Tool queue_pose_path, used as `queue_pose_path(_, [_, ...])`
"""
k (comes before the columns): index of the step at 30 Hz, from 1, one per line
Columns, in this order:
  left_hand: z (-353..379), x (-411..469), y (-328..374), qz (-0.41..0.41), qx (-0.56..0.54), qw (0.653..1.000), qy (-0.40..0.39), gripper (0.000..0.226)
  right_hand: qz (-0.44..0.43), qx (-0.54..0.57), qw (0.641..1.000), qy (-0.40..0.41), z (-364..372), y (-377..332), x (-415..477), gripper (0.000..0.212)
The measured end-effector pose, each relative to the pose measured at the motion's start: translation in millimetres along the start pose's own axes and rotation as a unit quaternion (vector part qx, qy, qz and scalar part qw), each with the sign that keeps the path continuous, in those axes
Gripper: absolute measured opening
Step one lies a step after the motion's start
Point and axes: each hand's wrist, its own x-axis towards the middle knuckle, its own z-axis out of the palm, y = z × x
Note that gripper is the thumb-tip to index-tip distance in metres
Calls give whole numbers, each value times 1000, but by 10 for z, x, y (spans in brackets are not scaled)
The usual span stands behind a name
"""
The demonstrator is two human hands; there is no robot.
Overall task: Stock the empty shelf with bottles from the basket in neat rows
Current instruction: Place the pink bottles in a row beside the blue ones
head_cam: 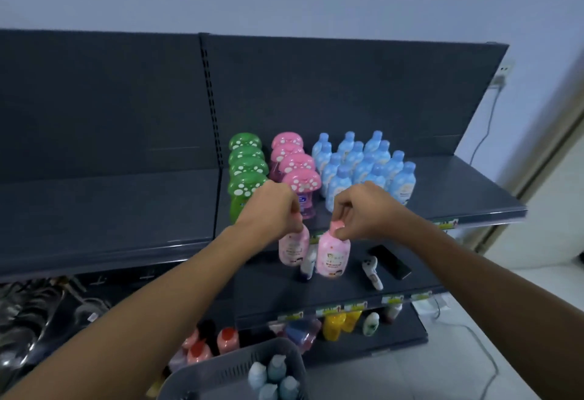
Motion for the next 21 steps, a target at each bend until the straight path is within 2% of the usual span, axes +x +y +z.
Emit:
queue_pose_path(7, [-149, 308, 457, 49, 1, 998, 27, 13, 29, 27, 999, 28, -612, 424, -79, 19])
queue_pose_path(12, [-57, 609, 807, 50, -16, 999, 3, 25, 20, 23, 999, 14, -949, 859, -21, 18])
queue_pose_path(21, [324, 1313, 1611, 53, -62, 997, -1, 18, -14, 21, 999, -23, -1310, 1999, 266, 17])
